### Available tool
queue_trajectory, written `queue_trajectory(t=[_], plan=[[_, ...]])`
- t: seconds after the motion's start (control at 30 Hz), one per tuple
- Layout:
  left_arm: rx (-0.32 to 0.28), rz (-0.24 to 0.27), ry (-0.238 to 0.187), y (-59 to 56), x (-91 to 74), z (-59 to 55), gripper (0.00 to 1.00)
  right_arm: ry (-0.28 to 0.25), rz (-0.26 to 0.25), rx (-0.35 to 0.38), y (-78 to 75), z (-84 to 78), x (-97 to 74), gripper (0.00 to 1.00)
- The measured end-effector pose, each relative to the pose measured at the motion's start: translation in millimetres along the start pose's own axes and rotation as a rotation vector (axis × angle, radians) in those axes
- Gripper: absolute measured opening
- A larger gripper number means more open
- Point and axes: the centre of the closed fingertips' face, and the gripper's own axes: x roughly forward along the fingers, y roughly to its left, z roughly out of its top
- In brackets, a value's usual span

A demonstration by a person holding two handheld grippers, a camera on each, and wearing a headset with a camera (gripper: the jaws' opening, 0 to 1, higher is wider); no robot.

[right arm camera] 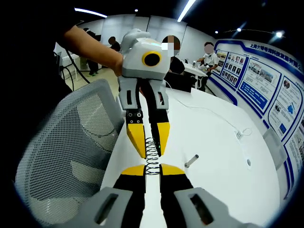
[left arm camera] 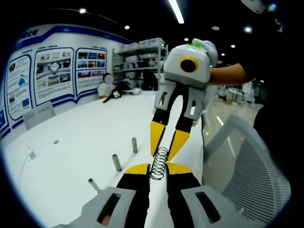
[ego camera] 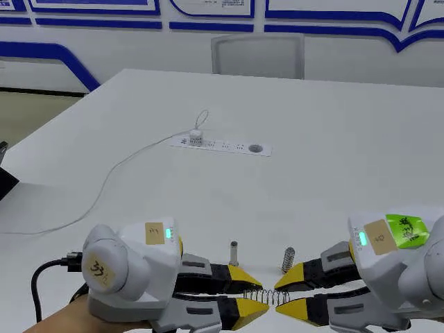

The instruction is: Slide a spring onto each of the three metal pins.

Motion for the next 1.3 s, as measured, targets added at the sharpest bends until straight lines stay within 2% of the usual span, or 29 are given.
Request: queue_trajectory(t=[0.03, 0.1, 0.33, 0.4, 0.43, 0.5, 0.63, 0.87, 1.07, 1.13, 1.3], plan=[[0.005, 0.002, 0.000, -1.2, -0.4, 0.1, 0.11, -0.003, 0.000, -0.003, 0.3, 0.6, -0.4, 0.11], [0.060, 0.007, -0.003, -1.0, -0.5, 2.7, 0.10, -0.005, 0.001, -0.002, 0.0, 1.5, -1.0, 0.11], [0.083, 0.012, -0.004, -1.3, 0.7, 7.1, 0.09, -0.045, -0.002, 0.079, -5.9, 3.7, -5.5, 0.13], [0.085, 0.008, -0.009, -2.4, 1.5, 8.6, 0.09, -0.024, -0.033, 0.093, -10.2, -2.4, -4.4, 0.18], [0.085, 0.008, -0.009, -2.5, 2.0, 8.8, 0.09, -0.021, -0.030, 0.094, -9.7, -4.4, -3.6, 0.20], [0.084, 0.008, -0.010, -2.2, 3.1, 8.3, 0.09, -0.018, -0.011, 0.108, -6.2, -8.8, -3.3, 0.16], [0.086, 0.003, -0.004, -2.6, 5.4, 6.9, 0.09, -0.040, -0.009, 0.152, -4.4, -10.0, -4.1, 0.12], [0.100, 0.000, -0.008, -4.3, 6.3, 7.3, 0.10, -0.091, -0.011, 0.213, -3.5, -7.3, -8.7, 0.11], [0.078, 0.032, -0.027, 0.0, 5.9, 7.3, 0.10, -0.171, -0.006, 0.267, -8.3, 5.7, -16.6, 0.10], [0.074, 0.045, -0.043, 2.2, 5.0, 10.0, 0.10, -0.168, -0.010, 0.266, -9.5, 6.1, -17.2, 0.10], [0.091, 0.047, -0.045, 2.1, 2.8, 9.8, 0.10, -0.208, 0.016, 0.288, -8.4, 13.5, -19.3, 0.10]])
